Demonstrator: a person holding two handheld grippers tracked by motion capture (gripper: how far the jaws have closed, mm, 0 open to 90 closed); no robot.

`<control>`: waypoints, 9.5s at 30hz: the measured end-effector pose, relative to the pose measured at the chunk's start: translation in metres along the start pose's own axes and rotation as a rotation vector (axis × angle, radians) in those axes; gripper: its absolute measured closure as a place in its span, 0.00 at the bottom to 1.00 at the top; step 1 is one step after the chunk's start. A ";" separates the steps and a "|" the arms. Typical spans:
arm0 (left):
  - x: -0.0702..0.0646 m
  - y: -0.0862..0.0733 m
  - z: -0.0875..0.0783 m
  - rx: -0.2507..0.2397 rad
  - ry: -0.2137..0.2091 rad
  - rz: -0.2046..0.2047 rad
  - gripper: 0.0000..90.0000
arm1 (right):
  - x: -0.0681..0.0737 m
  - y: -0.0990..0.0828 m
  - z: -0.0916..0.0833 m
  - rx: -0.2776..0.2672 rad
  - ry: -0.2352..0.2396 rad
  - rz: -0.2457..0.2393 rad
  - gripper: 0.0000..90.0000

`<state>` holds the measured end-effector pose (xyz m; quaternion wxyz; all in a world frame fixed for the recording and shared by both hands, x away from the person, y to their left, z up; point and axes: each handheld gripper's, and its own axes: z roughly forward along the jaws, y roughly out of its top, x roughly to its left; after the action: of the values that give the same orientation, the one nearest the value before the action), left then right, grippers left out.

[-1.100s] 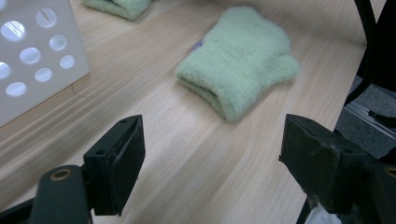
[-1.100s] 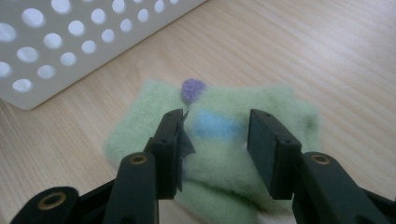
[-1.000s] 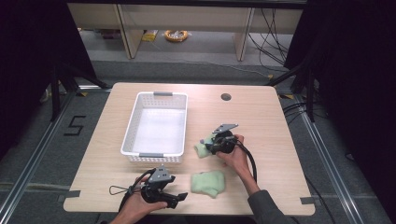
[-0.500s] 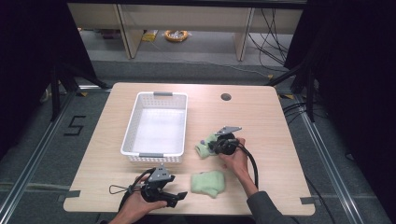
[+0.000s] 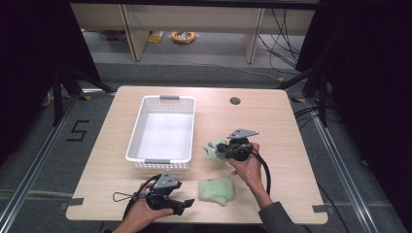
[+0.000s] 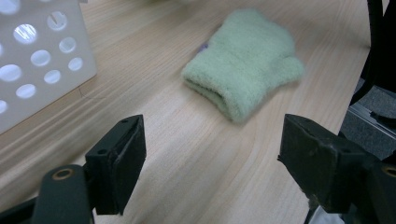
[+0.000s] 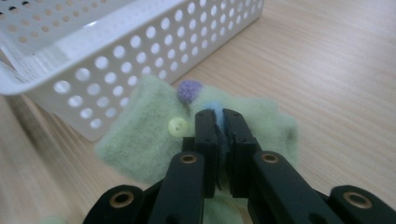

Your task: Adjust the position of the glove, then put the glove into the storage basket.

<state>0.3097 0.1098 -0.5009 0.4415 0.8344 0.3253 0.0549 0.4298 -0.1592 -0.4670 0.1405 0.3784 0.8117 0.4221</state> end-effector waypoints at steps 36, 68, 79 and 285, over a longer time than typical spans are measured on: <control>-0.021 0.006 -0.009 -0.096 -0.010 0.025 0.29 | 0.065 -0.034 -0.066 -0.039 -0.004 -0.071 0.94; -0.037 0.022 0.006 -0.132 -0.028 0.060 0.71 | 0.101 -0.055 -0.076 -0.036 0.021 -0.082 0.94; -0.022 0.023 0.014 -0.098 -0.069 -0.006 0.94 | 0.104 -0.059 -0.079 -0.028 0.022 -0.064 0.94; 0.143 0.082 -0.084 0.009 -0.023 -0.300 0.81 | 0.082 0.101 0.034 0.005 0.224 0.192 0.81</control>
<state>0.4304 0.2203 -0.4145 0.4448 0.7788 0.4417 -0.0229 0.4431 -0.0432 -0.3996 0.0070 0.4054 0.7834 0.4710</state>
